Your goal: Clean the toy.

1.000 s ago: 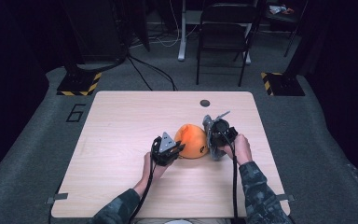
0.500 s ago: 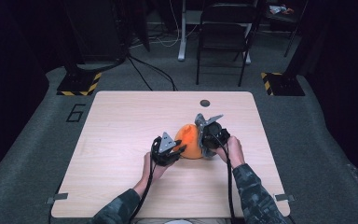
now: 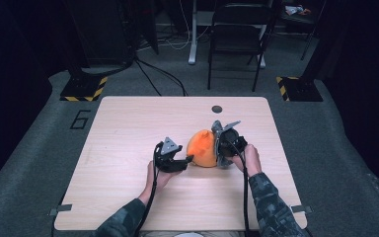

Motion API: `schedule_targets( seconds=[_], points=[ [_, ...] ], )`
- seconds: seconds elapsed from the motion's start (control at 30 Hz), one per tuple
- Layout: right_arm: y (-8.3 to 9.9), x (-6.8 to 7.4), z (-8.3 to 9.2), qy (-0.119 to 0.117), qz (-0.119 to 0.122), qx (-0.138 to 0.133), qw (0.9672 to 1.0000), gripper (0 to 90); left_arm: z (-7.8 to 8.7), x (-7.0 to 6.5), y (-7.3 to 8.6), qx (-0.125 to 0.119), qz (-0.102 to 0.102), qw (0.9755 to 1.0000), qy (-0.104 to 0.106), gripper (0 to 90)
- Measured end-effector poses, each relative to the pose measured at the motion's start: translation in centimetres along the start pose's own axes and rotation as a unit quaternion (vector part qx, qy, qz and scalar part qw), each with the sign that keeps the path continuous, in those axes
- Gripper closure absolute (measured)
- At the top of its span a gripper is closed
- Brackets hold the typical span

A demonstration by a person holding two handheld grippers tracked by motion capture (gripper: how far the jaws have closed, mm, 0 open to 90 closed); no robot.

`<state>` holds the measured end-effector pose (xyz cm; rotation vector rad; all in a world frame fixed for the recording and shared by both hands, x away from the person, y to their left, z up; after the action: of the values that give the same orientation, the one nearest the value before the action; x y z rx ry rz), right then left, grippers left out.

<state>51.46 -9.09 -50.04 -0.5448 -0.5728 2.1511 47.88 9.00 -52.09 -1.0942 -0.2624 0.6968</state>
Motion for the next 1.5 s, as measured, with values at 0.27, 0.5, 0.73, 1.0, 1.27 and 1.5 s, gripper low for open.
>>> schedule_targets(
  seconds=[0.27, 0.5, 0.73, 1.0, 1.27, 1.5],
  points=[
    [0.1, 0.0, 0.0, -0.001, -0.002, 0.007, 1.0, 72.0, -1.0, -0.8, 0.2, -0.014, 0.003, 0.9998, 0.015, 62.5],
    [-0.5, -0.5, 1.2, 0.013, -0.005, -0.007, 0.9999, 71.9, -0.5, -1.1, -0.4, -0.029, -0.021, 0.9993, 0.008, 78.9],
    [-1.6, -0.7, 3.2, 0.013, -0.007, -0.032, 0.9994, 71.9, 0.3, -1.7, -1.5, -0.041, -0.048, 0.998, 0.0, 79.5],
    [-3.8, 1.7, 6.9, -0.006, 0.021, -0.083, 0.9963, 71.5, 1.0, -2.3, -2.7, -0.031, -0.1, 0.9945, -0.011, 79.8],
    [-4.9, 5.4, 6.9, -0.031, 0.055, -0.105, 0.9925, 71.2, 0.6, -3.8, -2.7, -0.026, -0.128, 0.9914, 0.007, 80.0],
    [-4.1, 3.7, 5.0, -0.003, 0.039, -0.081, 0.9959, 72.6, 0.3, -3.6, -2.4, -0.019, -0.126, 0.9918, 0.007, 81.2]
  ],
)
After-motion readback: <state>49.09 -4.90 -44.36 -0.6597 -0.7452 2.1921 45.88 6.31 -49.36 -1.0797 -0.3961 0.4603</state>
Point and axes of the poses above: each handheld gripper's, and its own axes: z roughly backward along the jaws, y roughly out of its underside, x roughly to its left, the point moved 7 cm from there along -z, roughly forward along the jaws, and after that the axes turned 6 degrees about y, right-handed, at the moved point
